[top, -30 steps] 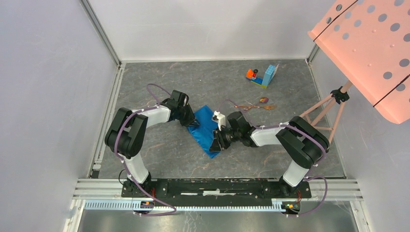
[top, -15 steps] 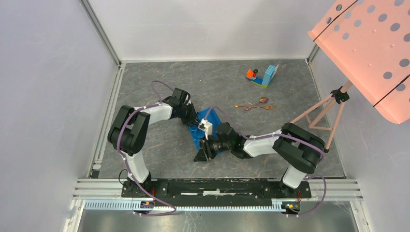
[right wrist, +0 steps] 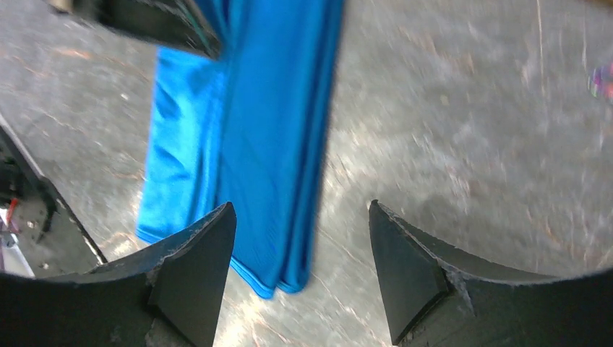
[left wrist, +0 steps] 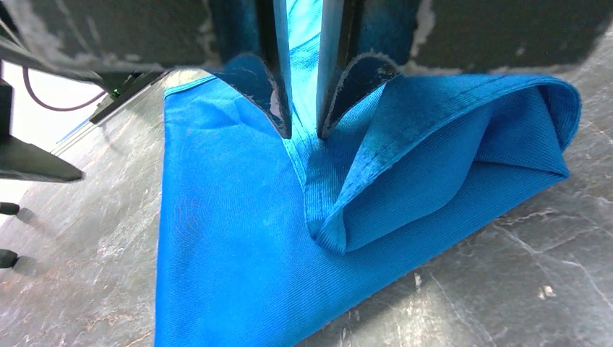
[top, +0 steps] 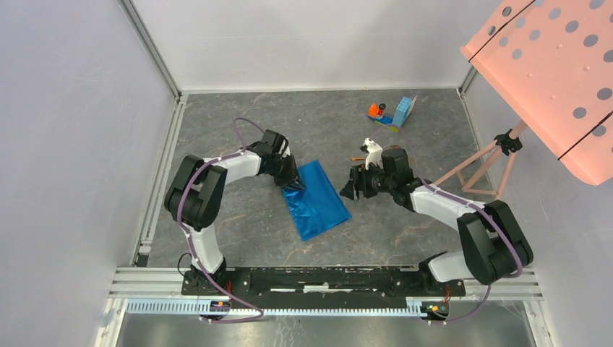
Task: Fold the napkin into a case and place the utensils inside
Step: Smooth out the 2/3-rectangle-folded napkin at the center of the board, then fold the 2/3-rectangle-folded napkin at the center of the board.
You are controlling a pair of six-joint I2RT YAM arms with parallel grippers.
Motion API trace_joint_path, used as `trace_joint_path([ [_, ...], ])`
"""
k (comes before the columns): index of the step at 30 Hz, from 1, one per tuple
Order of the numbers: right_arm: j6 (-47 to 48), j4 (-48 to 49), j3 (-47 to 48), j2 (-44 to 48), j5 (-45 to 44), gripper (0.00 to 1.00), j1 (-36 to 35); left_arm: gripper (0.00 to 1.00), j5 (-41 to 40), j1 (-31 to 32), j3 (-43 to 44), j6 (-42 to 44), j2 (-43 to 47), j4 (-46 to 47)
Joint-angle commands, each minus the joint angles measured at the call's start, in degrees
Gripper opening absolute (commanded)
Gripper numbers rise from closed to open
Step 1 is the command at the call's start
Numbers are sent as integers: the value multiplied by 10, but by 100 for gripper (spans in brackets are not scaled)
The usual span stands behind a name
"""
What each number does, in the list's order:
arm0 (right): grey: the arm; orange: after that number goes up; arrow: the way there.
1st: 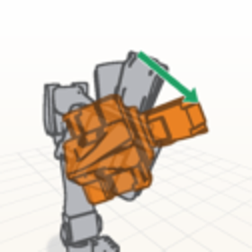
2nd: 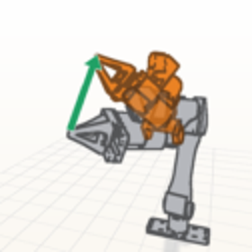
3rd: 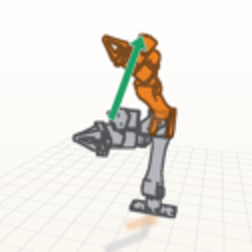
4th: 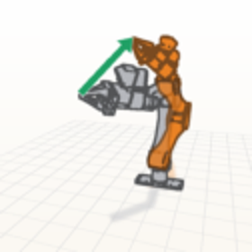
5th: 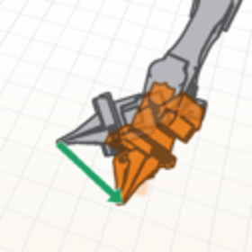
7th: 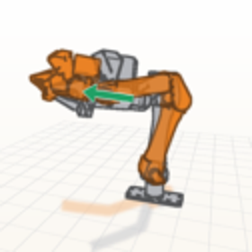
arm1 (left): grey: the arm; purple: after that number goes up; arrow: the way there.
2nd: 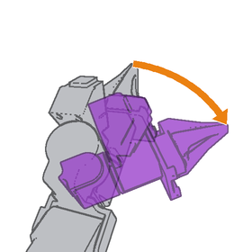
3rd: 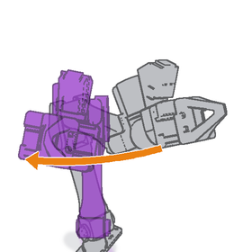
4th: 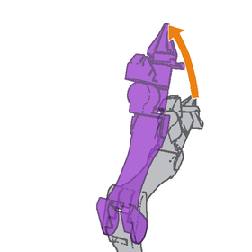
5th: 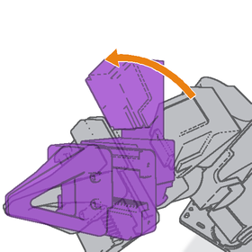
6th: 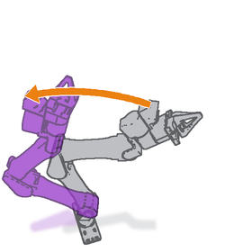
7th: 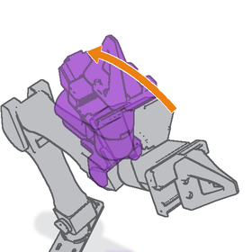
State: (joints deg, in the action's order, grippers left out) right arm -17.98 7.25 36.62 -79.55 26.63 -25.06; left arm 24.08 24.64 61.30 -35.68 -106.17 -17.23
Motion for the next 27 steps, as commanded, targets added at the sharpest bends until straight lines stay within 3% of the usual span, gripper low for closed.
trace_joint_path([
  [1, 37, -25, -34, -18, 34, 74, 22, 27, -6, 7, 29, 21, 9, -11],
  [6, 9, 40, -66, -46, 63, 69, 21, 41, 1, 16, 53, 9, 65, -33],
  [12, -51, 137, -114, -64, 93, 47, 3, 56, -3, 25, 48, -3, 146, -56],
  [19, -232, 320, -192, -5, 60, 41, -149, 65, -68, 87, -36, -16, 242, -79],
  [22, -246, 277, -212, 45, 15, 50, -152, 66, -131, 144, -75, -46, 290, -98],
  [27, -90, -4, -158, 153, -115, 86, -60, 70, -276, 289, -85, -125, 331, -153],
])
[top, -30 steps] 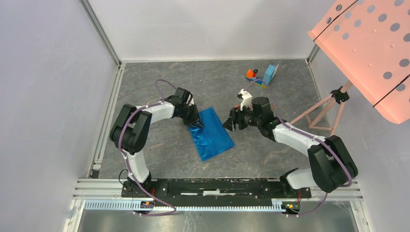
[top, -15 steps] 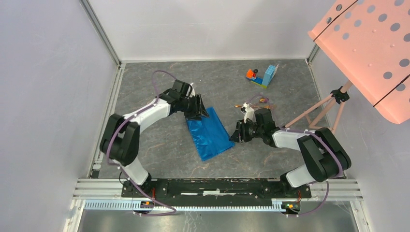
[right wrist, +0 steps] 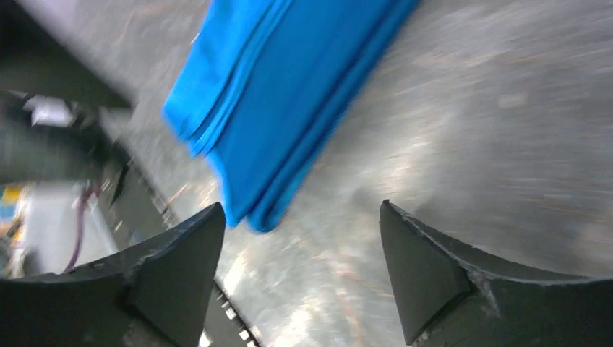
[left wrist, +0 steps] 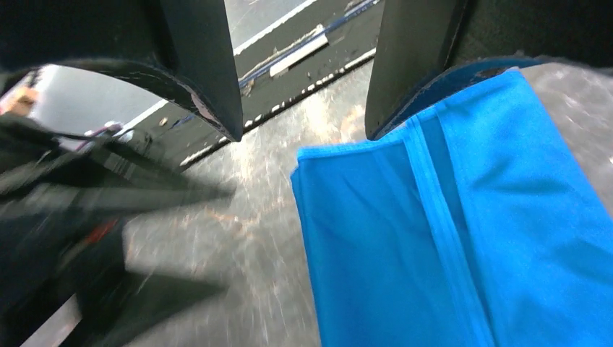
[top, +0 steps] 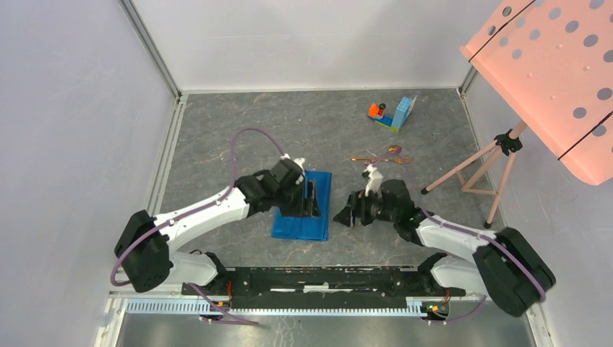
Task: Fold the napkin into a case and place the utensils inside
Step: Fold the 2/3-rectangle-folded napkin at the center of the board.
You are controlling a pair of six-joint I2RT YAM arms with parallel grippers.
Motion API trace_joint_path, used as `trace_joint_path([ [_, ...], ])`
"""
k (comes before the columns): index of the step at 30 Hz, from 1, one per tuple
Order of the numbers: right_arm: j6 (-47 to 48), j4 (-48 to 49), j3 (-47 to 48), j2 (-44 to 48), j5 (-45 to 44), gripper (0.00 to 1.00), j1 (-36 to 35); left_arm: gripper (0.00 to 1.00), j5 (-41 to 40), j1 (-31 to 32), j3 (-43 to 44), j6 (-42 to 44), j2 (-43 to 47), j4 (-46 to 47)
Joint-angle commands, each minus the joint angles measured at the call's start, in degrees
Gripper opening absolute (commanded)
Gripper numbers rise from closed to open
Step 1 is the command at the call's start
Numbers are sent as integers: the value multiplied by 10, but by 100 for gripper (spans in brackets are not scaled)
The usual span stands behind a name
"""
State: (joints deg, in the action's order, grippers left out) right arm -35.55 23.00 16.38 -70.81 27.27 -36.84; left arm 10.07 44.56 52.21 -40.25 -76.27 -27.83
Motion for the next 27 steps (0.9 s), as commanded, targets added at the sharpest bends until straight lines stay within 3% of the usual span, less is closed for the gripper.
trace_joint_path([
  [1, 115, -204, 55, 79, -143, 91, 77, 70, -174, 120, 22, -93, 23, -69],
  [3, 156, -262, 74, 90, -173, 98, 109, 70, -235, 177, 65, -122, -25, -128],
  [7, 182, -320, 98, 93, -166, 98, 176, 70, -301, 254, 171, -138, -146, -222],
  [15, 185, -297, 59, 103, -55, 98, 250, 68, -313, 260, 285, -118, -301, -266],
  [27, 188, -267, 44, 88, 6, 98, 254, 63, -293, 250, 281, -112, -358, -243],
])
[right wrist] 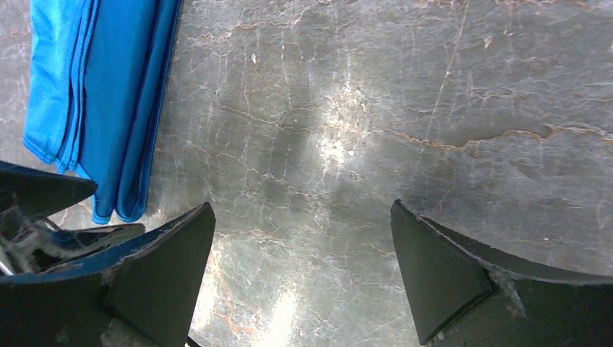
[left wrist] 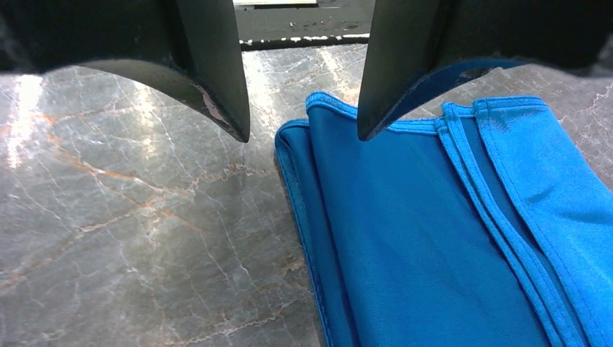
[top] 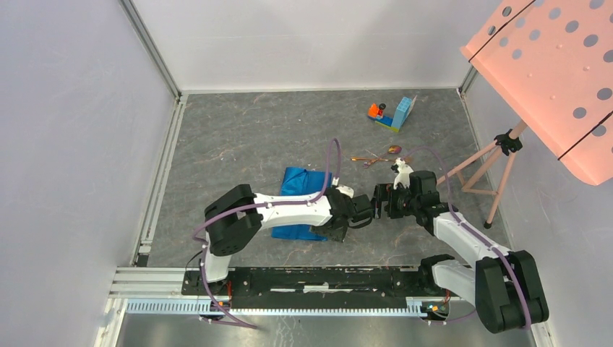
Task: Fold the napkin into a case and place the utensils inside
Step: Fold the 2/3-rectangle-folded napkin at the center of the board.
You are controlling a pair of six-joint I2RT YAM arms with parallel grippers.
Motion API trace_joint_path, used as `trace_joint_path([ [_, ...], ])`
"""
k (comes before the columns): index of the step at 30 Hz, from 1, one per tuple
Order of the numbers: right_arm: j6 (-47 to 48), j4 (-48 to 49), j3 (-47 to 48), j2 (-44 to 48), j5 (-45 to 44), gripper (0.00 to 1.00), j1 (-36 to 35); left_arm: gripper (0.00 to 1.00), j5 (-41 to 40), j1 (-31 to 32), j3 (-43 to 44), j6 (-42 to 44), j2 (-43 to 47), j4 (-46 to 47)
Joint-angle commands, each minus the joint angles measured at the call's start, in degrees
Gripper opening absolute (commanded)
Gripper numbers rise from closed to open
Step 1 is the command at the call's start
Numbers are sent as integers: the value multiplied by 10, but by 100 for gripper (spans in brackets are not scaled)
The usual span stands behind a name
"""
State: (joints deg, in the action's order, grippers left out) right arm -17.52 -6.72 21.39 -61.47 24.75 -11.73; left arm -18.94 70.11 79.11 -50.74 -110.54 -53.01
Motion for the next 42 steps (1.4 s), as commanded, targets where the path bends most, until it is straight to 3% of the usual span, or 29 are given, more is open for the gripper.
trace_joint_path([
  [1, 7, 35, -7, -7, 35, 98, 2, 62, -1, -8, 8, -6, -19, 13],
  [4, 6, 47, -10, -17, 55, 98, 3, 58, 7, -15, -12, -2, -24, 31],
  [8, 9, 63, -14, -42, 79, 98, 1, 40, 5, -23, -36, 5, -9, 51],
  [12, -38, 156, -37, -85, 143, 98, -4, 18, -4, -27, -50, 14, 24, 63],
  [16, -156, 300, -52, -159, 191, 98, -33, 11, -9, -28, -68, 14, 68, 67],
  [20, -264, 403, -36, -211, 159, 98, -77, 8, -15, -29, -82, 13, 113, 68],
  [28, -414, 496, 3, -298, 89, 98, -155, 8, -11, -29, -84, 14, 140, 68],
  [34, -419, 468, 36, -328, 36, 96, -186, 8, -8, -28, -91, 14, 148, 70],
  [39, -415, 470, 60, -356, 3, 89, -188, 7, -7, -28, -96, 13, 154, 71],
  [42, -409, 480, 74, -377, -7, 79, -188, 7, -8, -28, -100, 11, 160, 75],
])
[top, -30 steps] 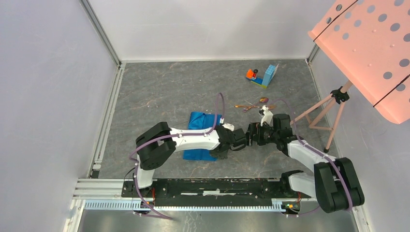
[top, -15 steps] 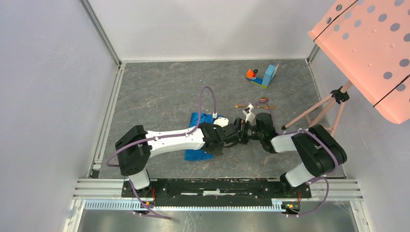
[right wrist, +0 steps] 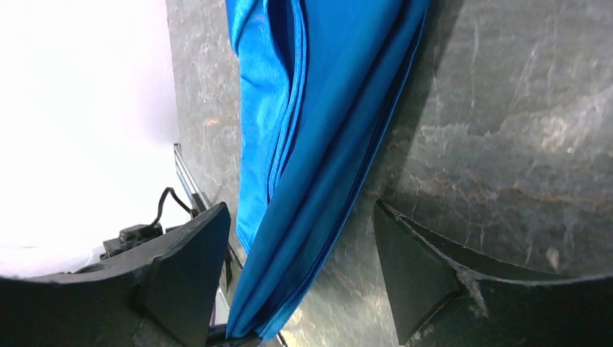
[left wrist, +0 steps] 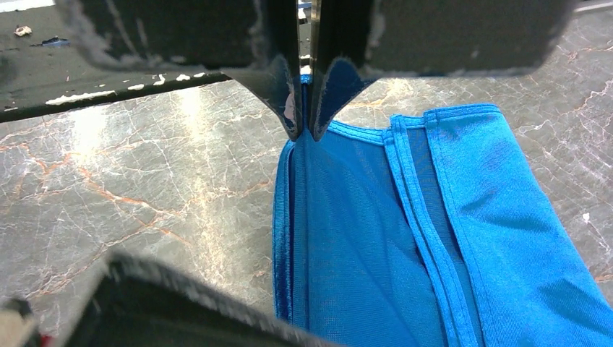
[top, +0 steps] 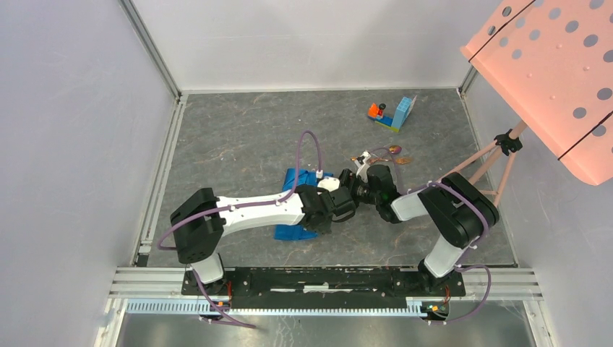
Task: Fold the napkin into a case and place the utensils inside
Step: Fold the 2/3-rectangle-folded napkin at the center of the board.
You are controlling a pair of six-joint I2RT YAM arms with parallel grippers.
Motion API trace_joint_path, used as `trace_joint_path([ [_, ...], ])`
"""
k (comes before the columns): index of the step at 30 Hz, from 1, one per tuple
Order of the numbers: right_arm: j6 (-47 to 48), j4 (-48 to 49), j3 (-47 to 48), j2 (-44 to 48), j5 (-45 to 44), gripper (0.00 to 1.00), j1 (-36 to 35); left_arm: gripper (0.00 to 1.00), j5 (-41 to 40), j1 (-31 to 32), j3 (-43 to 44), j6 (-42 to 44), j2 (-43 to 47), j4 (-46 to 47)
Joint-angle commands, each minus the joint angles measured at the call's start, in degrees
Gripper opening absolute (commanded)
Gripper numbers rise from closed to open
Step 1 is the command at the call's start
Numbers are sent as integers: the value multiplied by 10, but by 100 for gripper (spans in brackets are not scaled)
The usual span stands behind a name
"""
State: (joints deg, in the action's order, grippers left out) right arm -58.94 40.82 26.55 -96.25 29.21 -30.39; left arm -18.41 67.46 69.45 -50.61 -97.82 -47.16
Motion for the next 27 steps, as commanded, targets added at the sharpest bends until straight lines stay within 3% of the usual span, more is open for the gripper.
trace_joint_path([
  [1, 5, 7, 27, -36, -52, 76, -1, 7, -14, -1, -4, 10, 34, 16],
  [9, 8, 36, 36, -65, -53, 53, 0, 7, -13, -1, -6, 7, 38, 19],
  [13, 23, 28, 39, -62, -64, 48, 1, 7, -11, -1, -7, 8, 34, 20],
  [18, 40, 25, 44, -59, -64, 25, 2, 7, 2, -1, -10, 10, 30, 32],
  [20, 54, 23, 46, -55, -62, 1, 3, 8, 16, -1, -8, 12, 26, 41],
  [21, 65, 19, 49, -54, -59, 0, 5, 11, 23, -1, -7, 13, 23, 48],
  [22, 78, 6, 51, -51, -54, 0, 6, 19, 28, -1, -5, 6, 23, 48],
  [24, 111, -6, 56, -49, -37, 0, 10, 47, 42, -4, -6, 3, 39, 57],
  [25, 126, -13, 61, -51, -26, 0, 11, 55, 45, -9, -12, 3, 51, 62],
  [27, 147, -20, 67, -55, -9, 0, 12, 64, 74, -34, -37, 9, 99, 96],
])
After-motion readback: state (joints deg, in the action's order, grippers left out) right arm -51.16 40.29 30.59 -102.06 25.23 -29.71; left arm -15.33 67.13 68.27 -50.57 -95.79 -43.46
